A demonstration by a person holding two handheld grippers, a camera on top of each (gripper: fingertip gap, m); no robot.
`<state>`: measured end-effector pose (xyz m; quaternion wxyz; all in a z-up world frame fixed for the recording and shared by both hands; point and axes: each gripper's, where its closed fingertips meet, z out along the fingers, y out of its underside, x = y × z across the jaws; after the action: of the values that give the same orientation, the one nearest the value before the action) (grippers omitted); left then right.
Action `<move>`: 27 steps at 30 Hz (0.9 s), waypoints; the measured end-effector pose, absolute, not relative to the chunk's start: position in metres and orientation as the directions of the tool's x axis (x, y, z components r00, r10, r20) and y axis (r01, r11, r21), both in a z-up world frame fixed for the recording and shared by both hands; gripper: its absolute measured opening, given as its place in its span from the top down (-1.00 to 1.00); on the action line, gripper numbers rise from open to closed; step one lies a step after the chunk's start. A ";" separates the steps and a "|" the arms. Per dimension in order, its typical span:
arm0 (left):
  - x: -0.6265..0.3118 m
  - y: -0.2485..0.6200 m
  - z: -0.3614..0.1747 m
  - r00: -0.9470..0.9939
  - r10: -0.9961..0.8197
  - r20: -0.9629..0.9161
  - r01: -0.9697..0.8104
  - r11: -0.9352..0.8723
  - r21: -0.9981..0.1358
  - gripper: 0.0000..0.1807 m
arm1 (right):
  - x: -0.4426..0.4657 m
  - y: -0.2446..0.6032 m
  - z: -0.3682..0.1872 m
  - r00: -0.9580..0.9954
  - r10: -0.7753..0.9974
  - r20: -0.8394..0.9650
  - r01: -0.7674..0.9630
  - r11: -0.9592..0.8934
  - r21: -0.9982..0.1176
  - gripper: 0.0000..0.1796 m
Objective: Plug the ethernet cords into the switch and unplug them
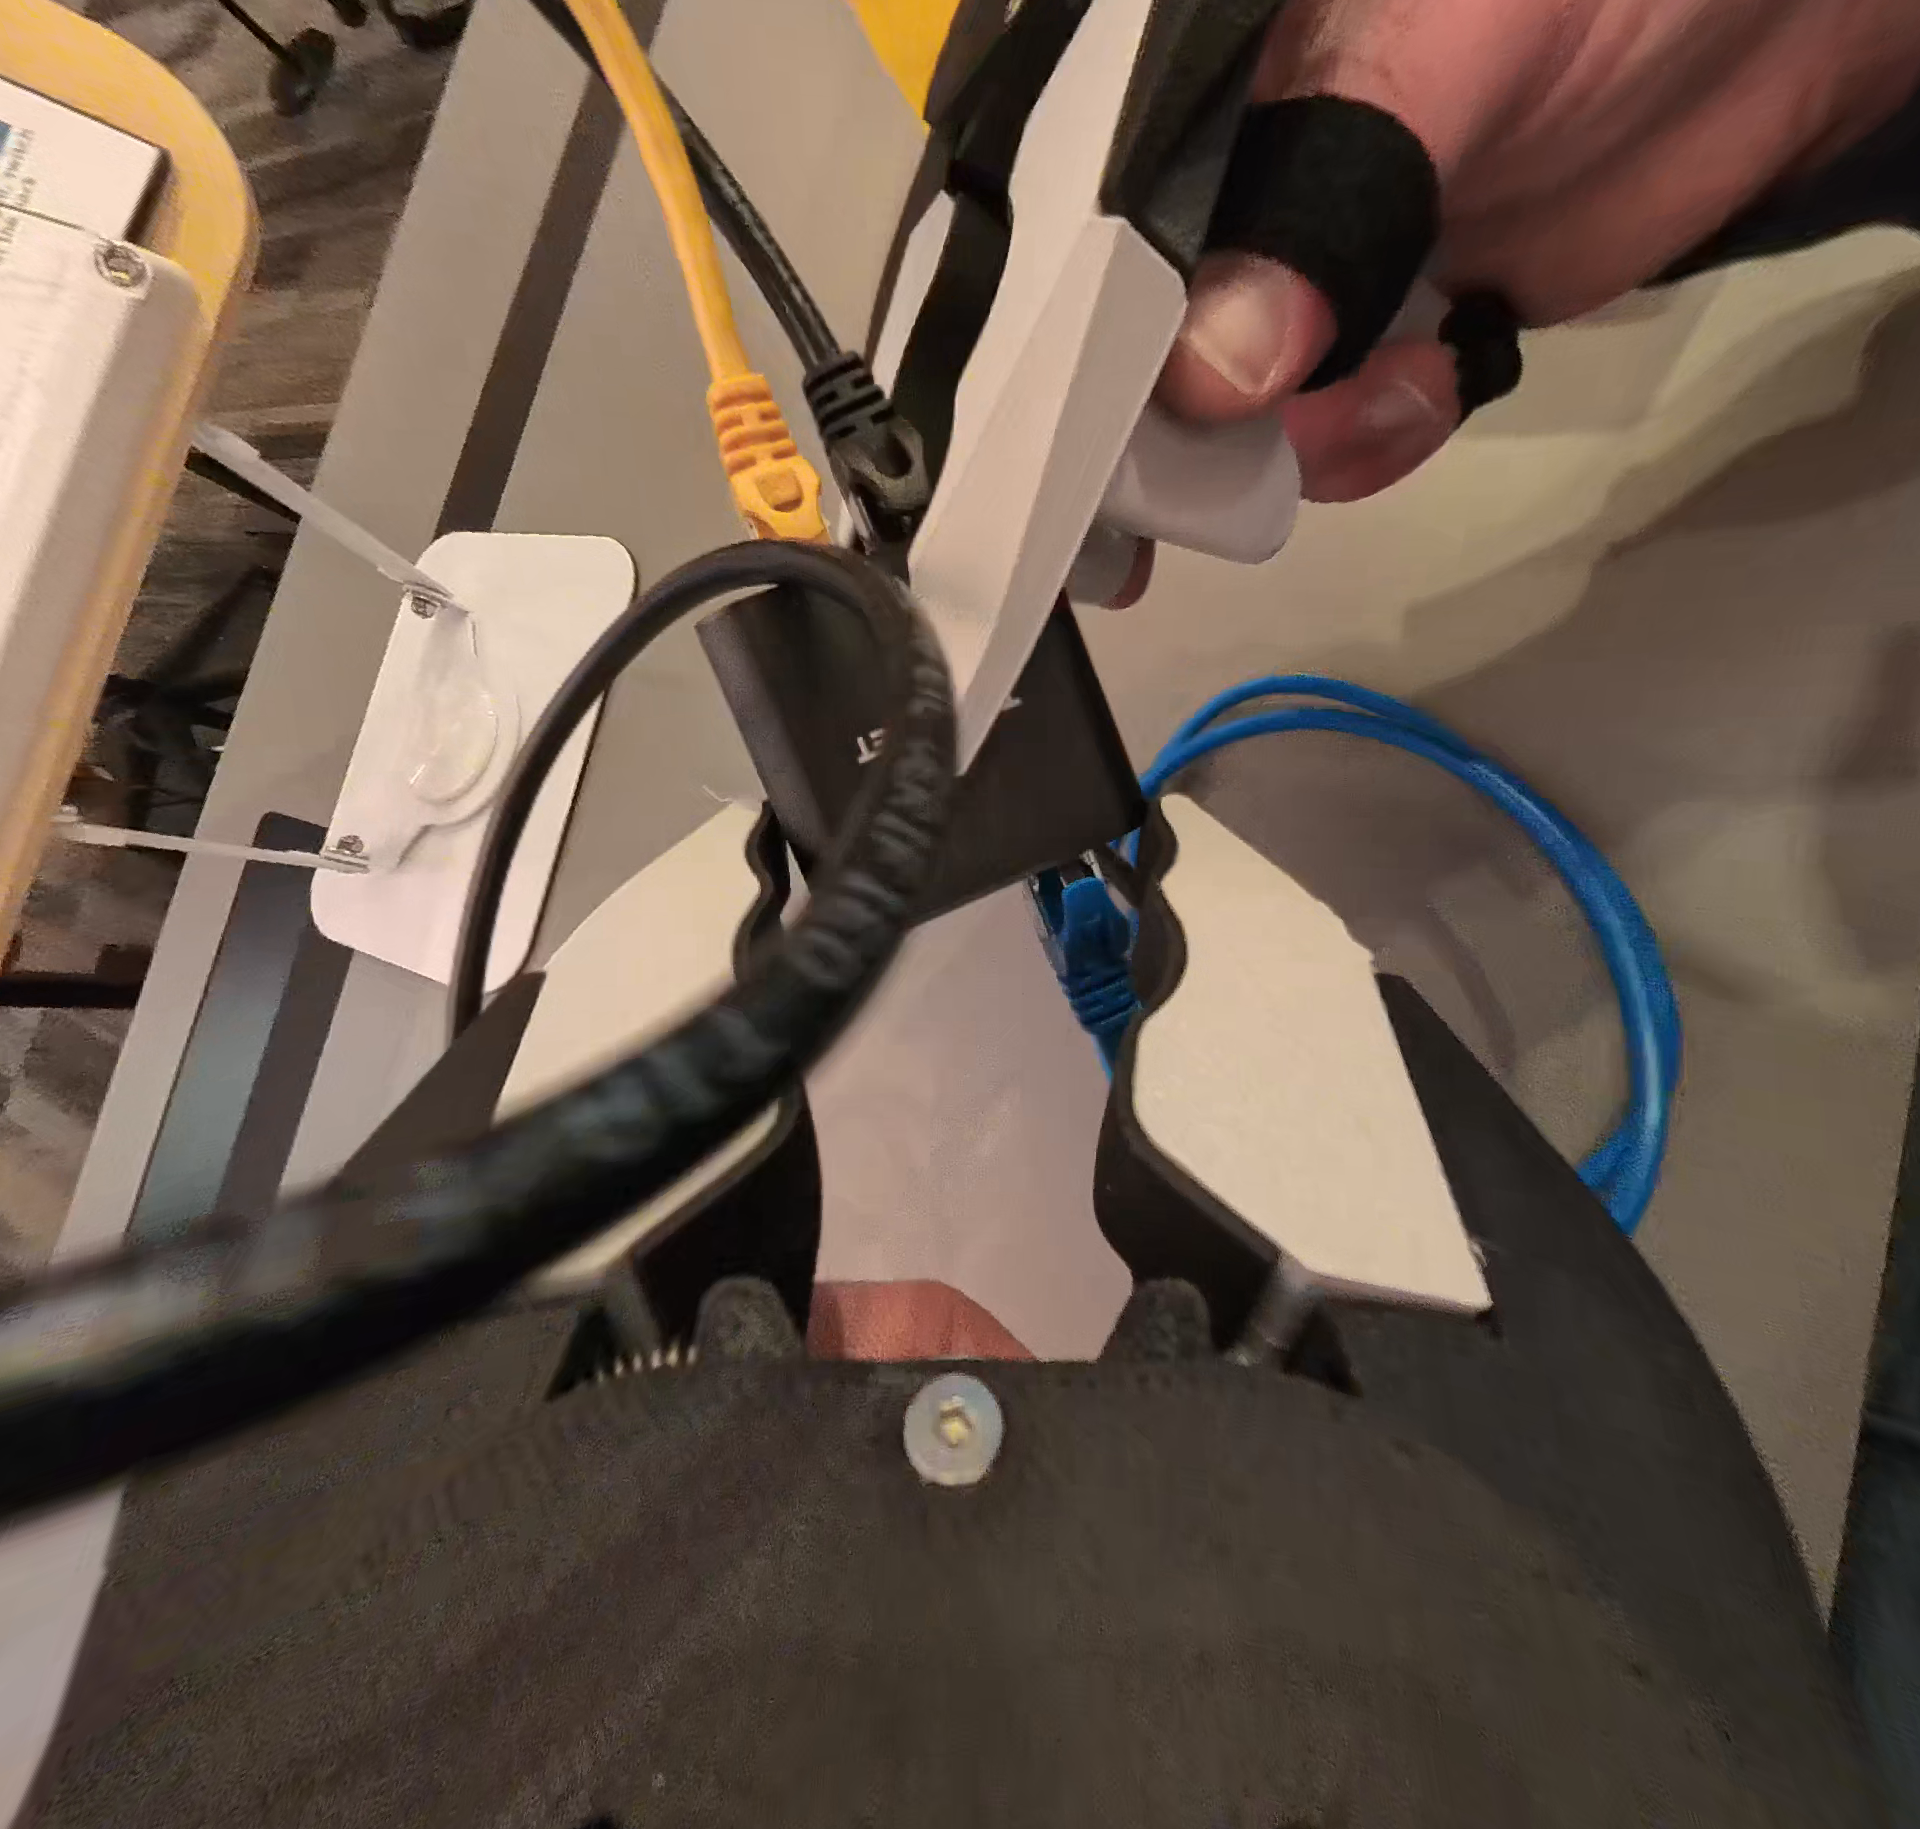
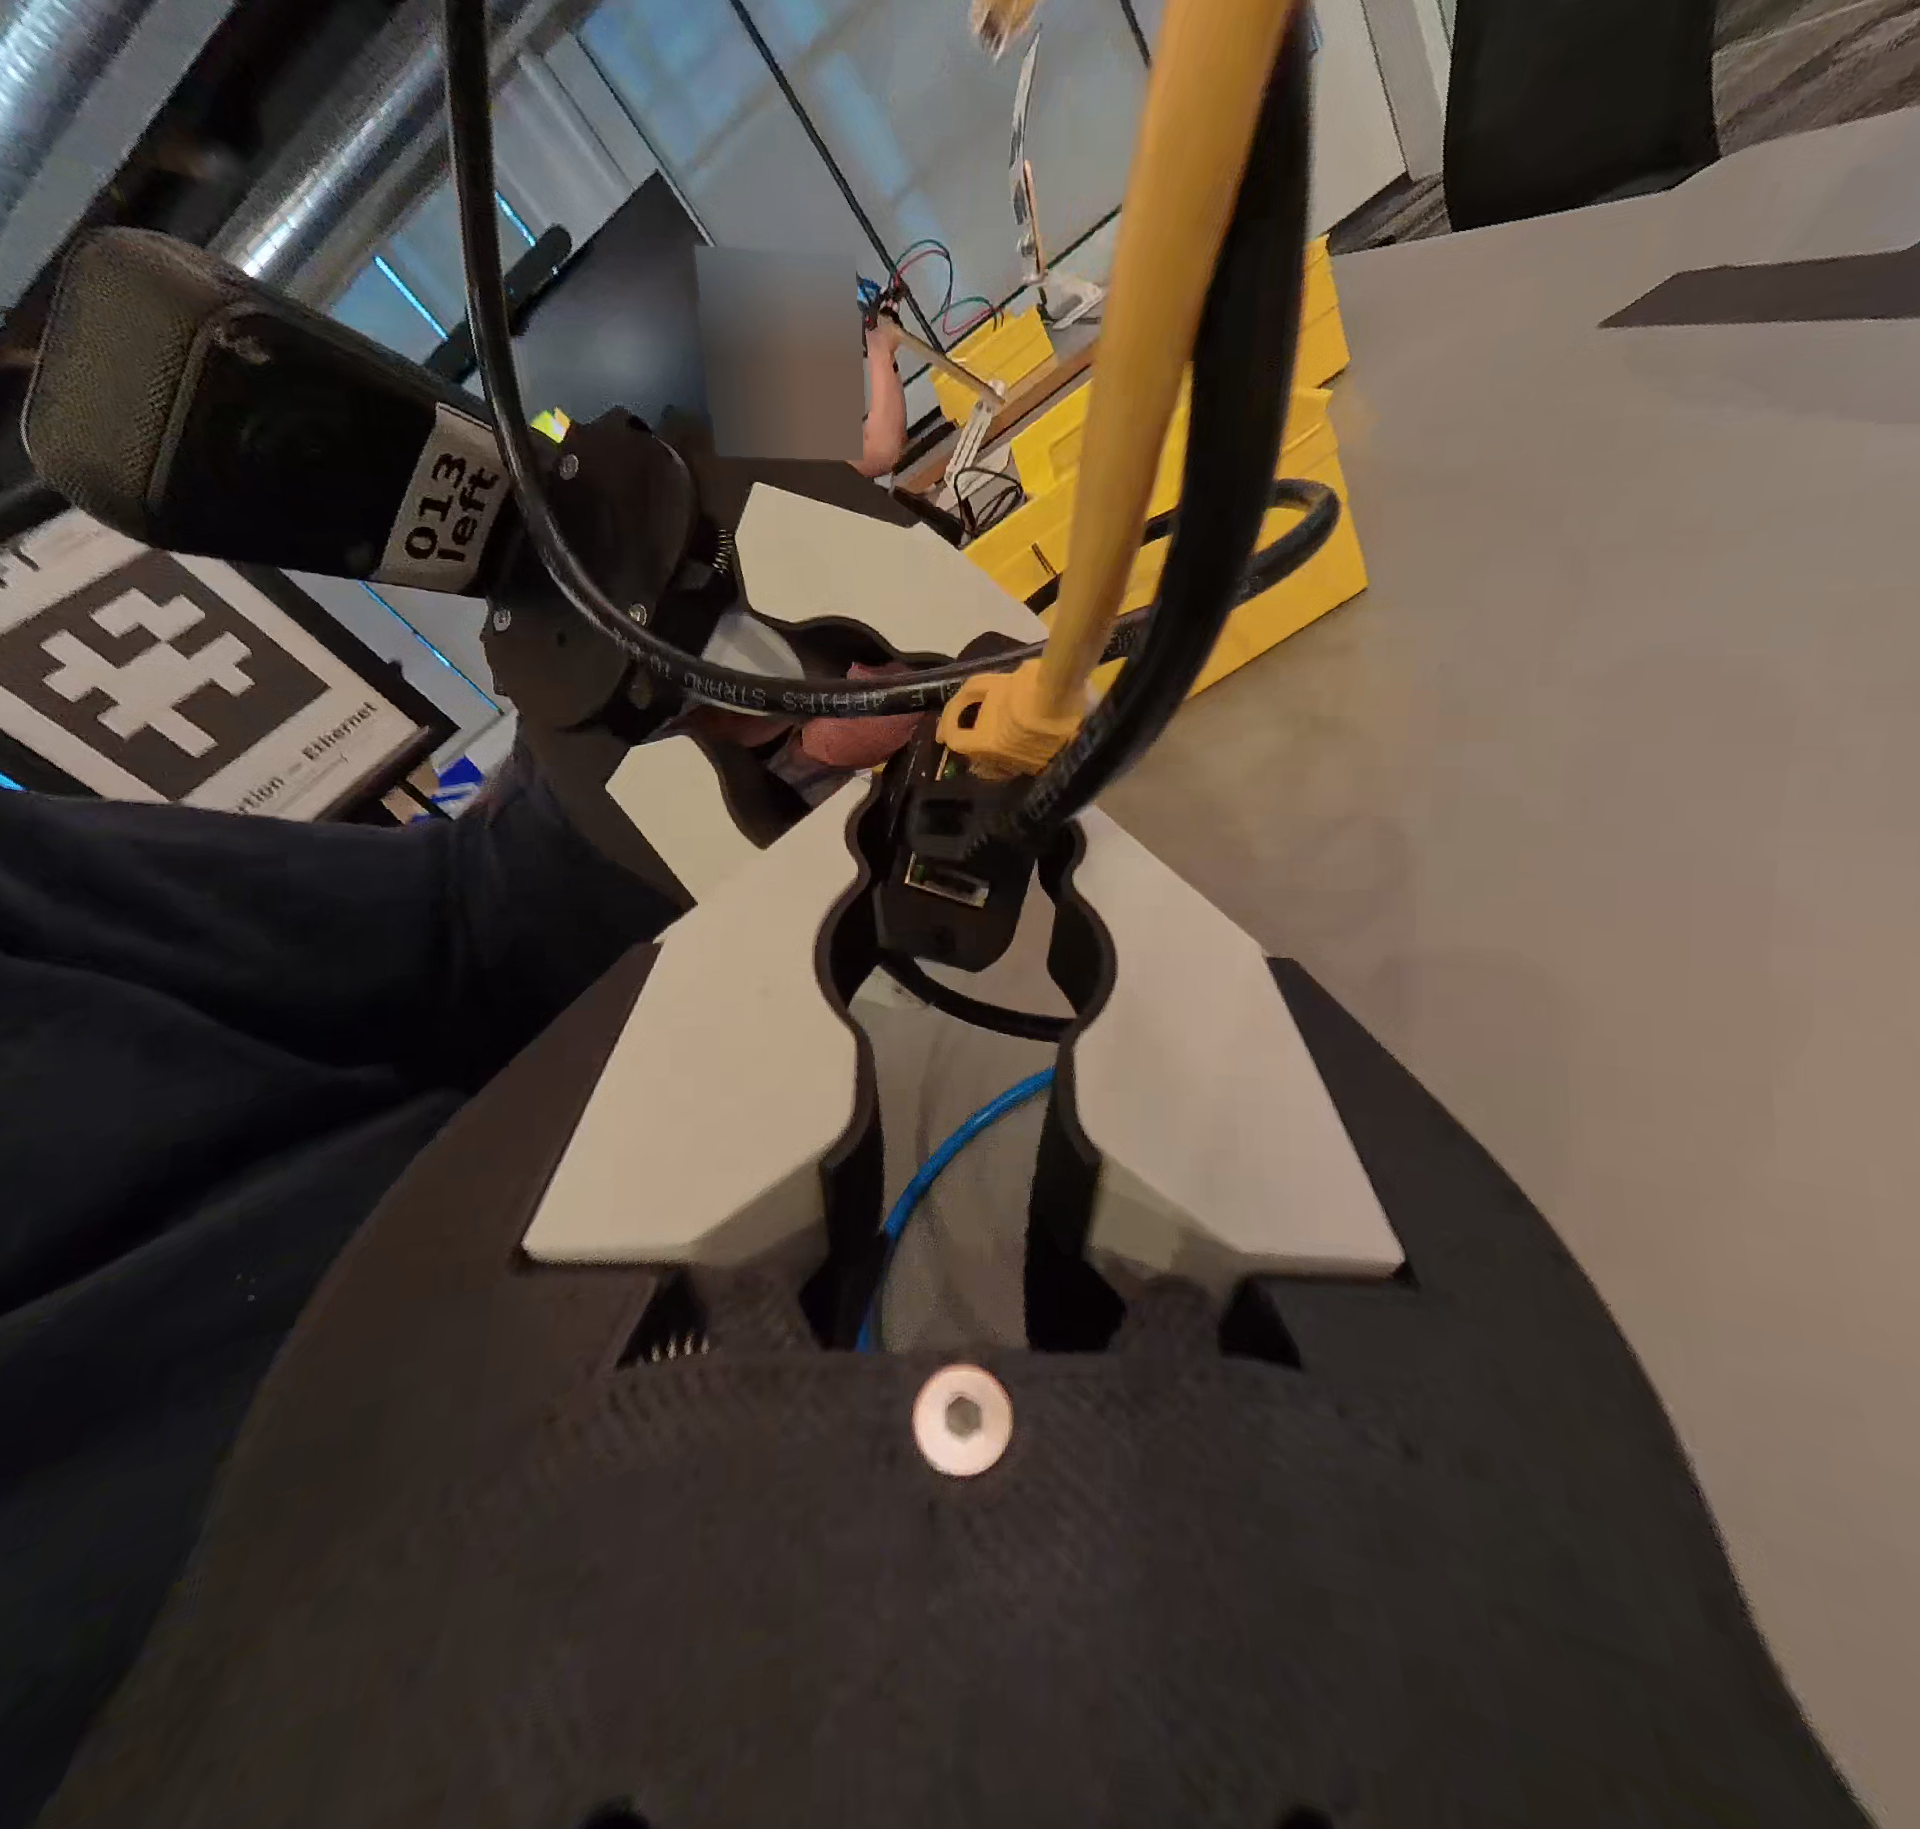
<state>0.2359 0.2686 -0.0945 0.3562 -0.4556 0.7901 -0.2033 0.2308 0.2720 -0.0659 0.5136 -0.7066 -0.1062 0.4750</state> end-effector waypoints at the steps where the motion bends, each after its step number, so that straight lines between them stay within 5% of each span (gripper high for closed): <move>1: 0.236 0.270 -0.094 -0.338 -0.856 -0.391 -0.578 0.517 -0.632 0.29 | 0.231 0.273 -0.065 0.517 0.630 -0.579 -0.359 -0.454 -0.816 0.73; 6: 0.250 0.272 -0.080 -0.200 -0.872 -0.446 -0.532 0.479 -0.698 0.15 | 0.236 0.278 -0.060 0.453 0.598 -0.662 -0.525 -0.421 -0.740 0.77; 14: 0.255 0.274 -0.092 -0.147 -0.796 -0.587 -0.535 0.563 -0.630 0.20 | 0.232 0.273 -0.055 0.425 0.591 -0.686 -0.587 -0.397 -0.706 0.77; 22: 0.228 0.255 -0.105 -0.433 -0.806 -0.404 -0.571 0.592 -0.569 0.20 | 0.236 0.262 -0.055 0.445 0.641 -0.625 -0.506 -0.396 -0.766 0.76; 27: 0.232 0.257 -0.100 -0.404 -0.812 -0.422 -0.558 0.584 -0.590 0.18 | 0.239 0.265 -0.055 0.395 0.623 -0.675 -0.568 -0.412 -0.713 0.78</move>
<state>0.2317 0.2574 -0.0999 0.3504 -0.4184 0.8181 -0.1813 0.2390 0.2647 -0.0547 0.5416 -0.6359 -0.0216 0.5494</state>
